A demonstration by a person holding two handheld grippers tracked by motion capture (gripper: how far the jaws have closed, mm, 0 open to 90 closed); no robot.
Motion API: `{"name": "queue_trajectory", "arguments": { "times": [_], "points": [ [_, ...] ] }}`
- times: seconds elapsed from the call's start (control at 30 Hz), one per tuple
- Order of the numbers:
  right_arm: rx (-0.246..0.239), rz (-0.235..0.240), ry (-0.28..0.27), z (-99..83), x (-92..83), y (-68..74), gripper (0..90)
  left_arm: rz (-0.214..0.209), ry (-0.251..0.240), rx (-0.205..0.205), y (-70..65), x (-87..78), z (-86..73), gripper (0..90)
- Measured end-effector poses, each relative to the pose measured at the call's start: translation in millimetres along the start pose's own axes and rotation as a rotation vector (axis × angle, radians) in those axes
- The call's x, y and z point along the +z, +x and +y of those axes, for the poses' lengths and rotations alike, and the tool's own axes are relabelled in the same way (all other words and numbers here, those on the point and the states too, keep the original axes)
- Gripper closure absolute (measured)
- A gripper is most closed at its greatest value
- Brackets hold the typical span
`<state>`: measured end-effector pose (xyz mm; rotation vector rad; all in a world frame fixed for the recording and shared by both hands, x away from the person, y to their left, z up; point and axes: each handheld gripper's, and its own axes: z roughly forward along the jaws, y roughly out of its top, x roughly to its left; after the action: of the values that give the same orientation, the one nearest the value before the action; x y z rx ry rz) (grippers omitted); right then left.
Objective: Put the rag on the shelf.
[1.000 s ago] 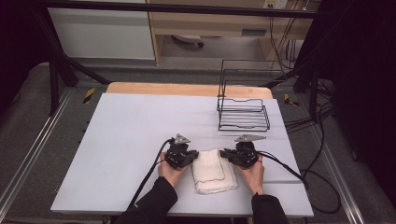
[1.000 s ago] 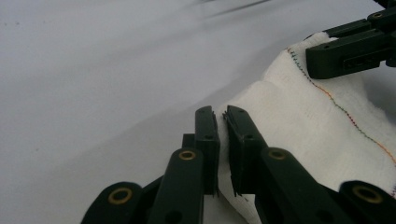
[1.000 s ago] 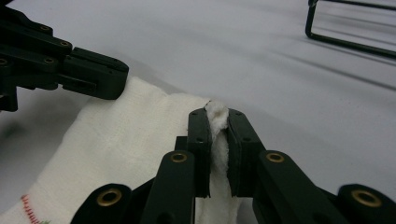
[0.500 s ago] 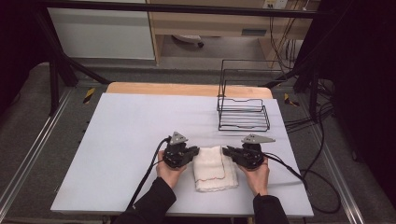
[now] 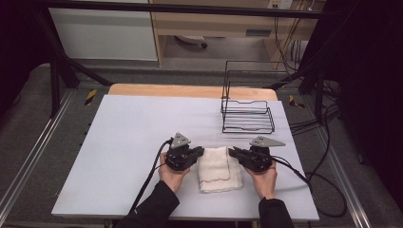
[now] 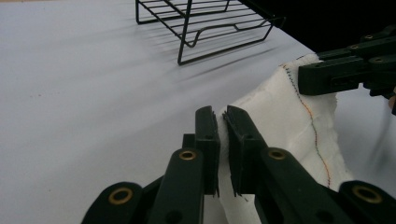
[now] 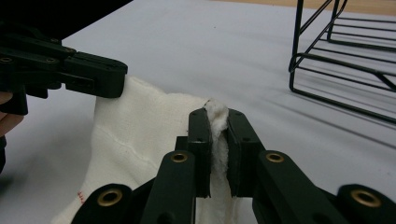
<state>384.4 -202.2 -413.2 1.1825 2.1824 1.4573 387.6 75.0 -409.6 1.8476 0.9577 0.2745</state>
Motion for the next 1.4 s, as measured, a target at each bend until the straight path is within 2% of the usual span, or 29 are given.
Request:
{"name": "queue_trajectory", "arguments": {
  "times": [0.6, 0.97, 1.23, 1.4],
  "points": [
    [-0.034, -0.022, -0.112, 10.1, -14.9, 8.4, 81.7, -0.033, -0.109, 0.009, -4.4, -13.9, 7.4, 82.9],
    [-0.060, -0.034, -0.161, 17.3, -22.3, 16.2, 81.7, -0.034, -0.171, 0.029, -8.3, -24.7, 15.0, 82.9],
    [-0.081, -0.057, -0.221, 23.8, -29.4, 24.0, 81.7, -0.038, -0.228, 0.037, -10.9, -32.3, 21.8, 82.9],
    [-0.091, -0.063, -0.247, 27.1, -32.6, 27.9, 81.7, -0.038, -0.248, 0.043, -10.9, -35.0, 24.6, 82.9]
  ]
}}
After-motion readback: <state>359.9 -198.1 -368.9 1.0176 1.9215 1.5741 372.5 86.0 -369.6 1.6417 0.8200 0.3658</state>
